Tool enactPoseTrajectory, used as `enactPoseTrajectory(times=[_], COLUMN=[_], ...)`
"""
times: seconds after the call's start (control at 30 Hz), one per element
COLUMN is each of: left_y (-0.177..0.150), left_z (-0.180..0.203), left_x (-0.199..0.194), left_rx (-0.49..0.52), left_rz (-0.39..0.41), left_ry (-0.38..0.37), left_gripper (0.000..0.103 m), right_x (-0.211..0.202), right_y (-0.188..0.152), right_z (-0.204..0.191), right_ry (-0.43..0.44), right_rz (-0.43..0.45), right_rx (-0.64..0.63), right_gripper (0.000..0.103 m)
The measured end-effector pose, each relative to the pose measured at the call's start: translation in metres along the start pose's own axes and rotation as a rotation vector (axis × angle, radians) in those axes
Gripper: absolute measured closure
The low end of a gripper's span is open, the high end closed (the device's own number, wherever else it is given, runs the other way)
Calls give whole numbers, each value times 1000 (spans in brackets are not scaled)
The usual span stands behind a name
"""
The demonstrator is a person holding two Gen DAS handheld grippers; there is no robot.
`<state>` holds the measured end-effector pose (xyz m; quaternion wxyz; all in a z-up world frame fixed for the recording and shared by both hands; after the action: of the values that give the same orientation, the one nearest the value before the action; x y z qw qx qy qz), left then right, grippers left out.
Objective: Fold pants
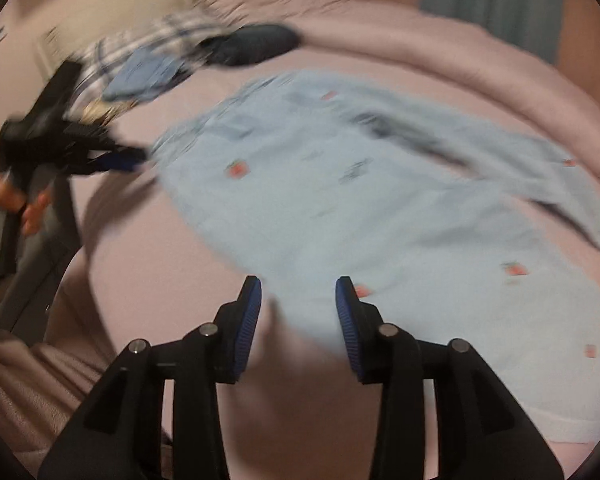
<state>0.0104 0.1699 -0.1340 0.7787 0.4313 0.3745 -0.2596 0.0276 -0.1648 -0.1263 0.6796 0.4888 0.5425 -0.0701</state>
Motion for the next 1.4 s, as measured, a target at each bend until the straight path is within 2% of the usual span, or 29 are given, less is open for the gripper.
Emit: enactPoseTrajectory(times=[0.07,0.17,0.27,0.37,0.4,0.43,0.47,0.5,0.53,0.6,0.7,0.73,0.8,0.83,0.87,0.9,1.0,1.03,1.1,1.27,1.4], left_y=[11,23,25,24,22,20,21,21,21,22,23,23,26,29,35,39,67,78,101,140,169], left_z=[17,40,66,87,83,74,66,62,57,51,45,44,47,47,52,55,68,72,82,113,126], left_x=[6,30,53,86,104,117,113,110,107,100,83,76,66,65,63,60,62,67,84,136,183], left_rx=[67,132,221,358,396,408,412,419,426,414,393,394,409,415,426,436,436,439,472,643,763], left_rz=[27,21,14,-2,-41,-66,-18,-19,-29,-52,-72,-75,-66,-62,-35,-9,34,44,50,-66,-170], left_ry=[-12,-51,-38,45,129,156,98,78,69,51,45,17,-33,-33,2,3,-78,-83,-56,-91,-64], left_gripper=[59,56,56,56,56,55,54,56,59,63,60,57,46,32,19,16,15,15,15,15,15], right_x=[-2,9,25,38,41,54,64,76,69,56,44,39,28,23,18,19,28,38,60,109,140], right_y=[6,16,25,36,36,32,22,10,6,-3,-13,-15,-15,-12,-5,5,36,53,82,147,197], right_z=[26,67,100,104,102,104,111,120,124,141,157,163,173,174,172,167,150,142,132,127,162], right_ry=[-87,-261,-289,-287,-277,-299,-347,-366,-333,-321,-392,-413,-455,-459,-438,-401,-263,-203,-148,-135,-241], right_rz=[5,-30,-41,-19,-15,-68,-144,-196,-130,-150,-198,-222,-251,-243,-211,-179,-94,-71,-50,-47,-92], right_rx=[47,98,168,150,134,117,100,92,110,194,197,210,259,274,280,277,230,199,137,-34,-159], right_gripper=[64,64,66,69,71,71,71,71,71,71,70,61,57,56,55,55,52,52,52,53,53])
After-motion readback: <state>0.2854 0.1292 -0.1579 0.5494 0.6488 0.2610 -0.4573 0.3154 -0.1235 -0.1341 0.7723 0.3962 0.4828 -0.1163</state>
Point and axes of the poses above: each gripper's, at about its wrist camera, not at the fingertips, and x roughly the way its jaws point, z to its right, y to its top, the point moved 2 cm from there along x, roughly the way its jaws point, and after that the axes turned 1 degree about -x, right-handed, at the moved point
